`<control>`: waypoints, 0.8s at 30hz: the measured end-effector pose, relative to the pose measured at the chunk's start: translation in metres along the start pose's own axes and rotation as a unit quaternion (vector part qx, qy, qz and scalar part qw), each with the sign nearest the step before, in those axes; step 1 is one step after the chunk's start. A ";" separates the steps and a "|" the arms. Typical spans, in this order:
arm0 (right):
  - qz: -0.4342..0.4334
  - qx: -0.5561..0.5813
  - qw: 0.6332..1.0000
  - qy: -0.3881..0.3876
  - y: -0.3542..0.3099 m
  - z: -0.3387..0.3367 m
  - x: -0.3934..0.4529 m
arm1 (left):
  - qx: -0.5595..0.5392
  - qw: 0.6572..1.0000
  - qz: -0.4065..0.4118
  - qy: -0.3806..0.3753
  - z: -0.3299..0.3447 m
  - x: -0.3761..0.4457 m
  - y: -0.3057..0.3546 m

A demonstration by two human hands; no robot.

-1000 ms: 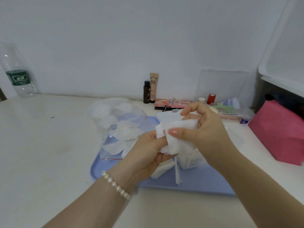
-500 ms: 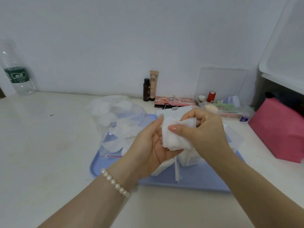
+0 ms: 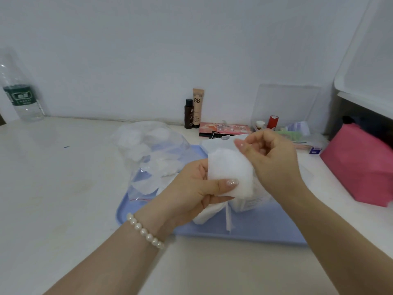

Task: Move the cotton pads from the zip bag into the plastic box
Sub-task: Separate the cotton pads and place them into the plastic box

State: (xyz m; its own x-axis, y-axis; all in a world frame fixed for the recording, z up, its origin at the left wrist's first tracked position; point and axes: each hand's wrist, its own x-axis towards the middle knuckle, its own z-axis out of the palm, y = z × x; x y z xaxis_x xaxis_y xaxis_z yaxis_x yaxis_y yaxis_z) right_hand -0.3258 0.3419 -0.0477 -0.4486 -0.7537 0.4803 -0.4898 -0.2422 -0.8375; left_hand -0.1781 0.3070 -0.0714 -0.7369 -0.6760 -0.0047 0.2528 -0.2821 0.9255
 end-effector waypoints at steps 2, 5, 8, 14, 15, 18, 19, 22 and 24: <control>-0.017 0.017 0.999 0.025 0.002 -0.003 0.003 | -0.017 1.000 0.003 0.011 -0.003 0.000 0.004; -0.057 0.025 0.998 0.027 0.000 -0.002 -0.001 | -0.058 0.995 0.020 0.077 -0.010 0.000 0.018; -0.114 -0.033 0.992 -0.051 0.003 0.010 -0.012 | -0.079 0.984 0.052 0.150 -0.021 0.000 0.031; -0.287 -0.284 0.872 -0.275 0.024 0.031 -0.038 | -0.031 0.973 0.075 0.215 -0.032 0.002 0.034; -0.286 -0.312 0.855 -0.299 0.027 0.031 -0.040 | -0.023 0.973 0.075 0.216 -0.032 0.002 0.033; -0.281 -0.361 0.833 -0.311 0.032 0.035 -0.040 | -0.020 0.974 0.072 0.215 -0.031 0.002 0.032; -0.279 -0.361 0.842 -0.289 0.033 0.037 -0.038 | -0.020 0.974 0.073 0.214 -0.031 0.002 0.032; -0.292 -0.359 0.857 -0.227 0.031 0.040 -0.035 | -0.026 0.974 0.073 0.211 -0.031 0.002 0.033; -0.301 -0.372 0.850 -0.221 0.030 0.042 -0.037 | -0.030 0.976 0.071 0.205 -0.031 0.002 0.033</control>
State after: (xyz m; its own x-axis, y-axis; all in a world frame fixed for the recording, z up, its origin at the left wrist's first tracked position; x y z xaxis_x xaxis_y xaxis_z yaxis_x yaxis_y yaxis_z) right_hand -0.2928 0.3374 -0.1018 0.2950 -0.8257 0.4808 -0.9420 -0.3356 0.0016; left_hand -0.1517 0.2758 -0.0522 -0.3823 -0.9232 -0.0399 0.3794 -0.1962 0.9042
